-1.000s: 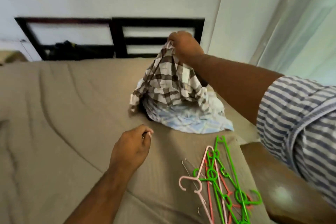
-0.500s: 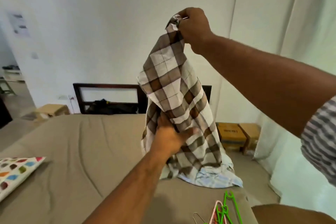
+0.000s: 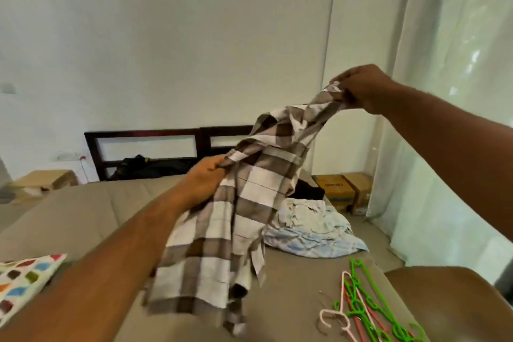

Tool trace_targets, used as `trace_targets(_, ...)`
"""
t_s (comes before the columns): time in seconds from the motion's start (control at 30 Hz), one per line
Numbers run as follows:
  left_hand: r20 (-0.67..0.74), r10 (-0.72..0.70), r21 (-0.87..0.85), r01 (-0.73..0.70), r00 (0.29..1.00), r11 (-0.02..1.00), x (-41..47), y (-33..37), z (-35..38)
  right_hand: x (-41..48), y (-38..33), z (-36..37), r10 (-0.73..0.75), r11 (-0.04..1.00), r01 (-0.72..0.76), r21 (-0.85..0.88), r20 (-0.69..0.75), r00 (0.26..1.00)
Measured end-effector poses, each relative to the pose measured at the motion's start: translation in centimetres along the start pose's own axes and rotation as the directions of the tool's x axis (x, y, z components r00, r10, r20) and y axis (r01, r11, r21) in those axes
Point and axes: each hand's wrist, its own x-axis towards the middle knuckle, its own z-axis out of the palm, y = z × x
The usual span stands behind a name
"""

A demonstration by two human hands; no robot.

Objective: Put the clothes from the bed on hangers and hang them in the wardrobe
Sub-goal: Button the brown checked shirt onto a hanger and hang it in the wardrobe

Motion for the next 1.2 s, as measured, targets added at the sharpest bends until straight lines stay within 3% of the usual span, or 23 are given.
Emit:
trace_targets(0.1,-0.086,0.008,0.117,0.003,0.996,0.993,-1.5,-3.1,-4.9,-3.6,0.6,3.3,0.104,0.994,-0.108,0.037,0.083,0.991)
trace_targets(0.23,-0.343,-0.056,0.16,0.117,0.938,0.98,-1.6,-6.6,-10.9,-6.7,0.6,7.6,0.134,0.985,-0.148,0.091,0.138,0.981)
trace_targets(0.4,-0.376,-0.055,0.199,0.139,0.925,0.97,-1.6,-8.3,-14.3,-9.7,0.7,11.6,0.056,0.993,-0.073,0.094,0.177,0.983)
trace_targets(0.47,-0.376,-0.047,0.204,0.132,0.925,0.97,-2.1,-8.6,-14.4,-10.5,1.6,12.4,-0.029,0.994,0.046,-0.097,0.167,0.985)
trace_targets(0.53,-0.386,-0.046,0.197,0.131,0.921,0.972,-2.7,-9.0,-14.1,-11.4,2.5,13.1,-0.097,0.911,0.152,-0.384,0.159,0.983)
trace_targets(0.6,-0.396,-0.059,0.173,0.138,0.916,0.975,-3.4,-8.9,-13.7,-12.4,3.2,13.6,-0.147,0.838,0.174,-0.517,0.093,0.985)
trace_targets(0.8,-0.464,-0.111,0.172,0.213,0.879,0.962,-5.2,-9.5,-13.9,-14.2,5.1,15.7,-0.209,0.795,0.212,-0.569,0.071,0.975)
trace_targets(0.9,-0.501,-0.17,0.084,0.243,0.849,0.966,-5.6,-9.2,-13.8,-15.2,5.8,16.6,-0.111,0.851,0.166,-0.498,0.139,0.984)
trace_targets(0.97,-0.45,-0.252,-0.04,0.263,0.856,0.964,-5.8,-8.7,-13.5,-15.9,6.4,17.1,-0.072,0.867,0.149,-0.476,0.178,0.981)
trace_targets(1.03,-0.314,-0.376,-0.249,0.307,0.872,0.919,-6.0,-8.5,-13.0,-16.7,7.3,17.6,-0.007,0.833,0.154,-0.532,0.269,0.963)
trace_targets(1.1,-0.079,-0.485,-0.548,0.369,0.871,0.751,-6.2,-8.1,-12.1,-17.8,8.3,18.3,0.08,0.788,0.172,-0.592,0.374,0.924)
trace_targets(1.13,0.017,-0.488,-0.637,0.386,0.873,0.667,-6.4,-7.8,-11.5,-18.4,8.6,18.6,0.096,0.789,0.179,-0.588,0.405,0.909)
trace_targets(1.2,0.12,-0.435,-0.697,0.387,0.893,0.603,-6.8,-6.7,-10.2,-19.7,8.7,19.5,0.072,0.876,0.168,-0.452,0.466,0.882)
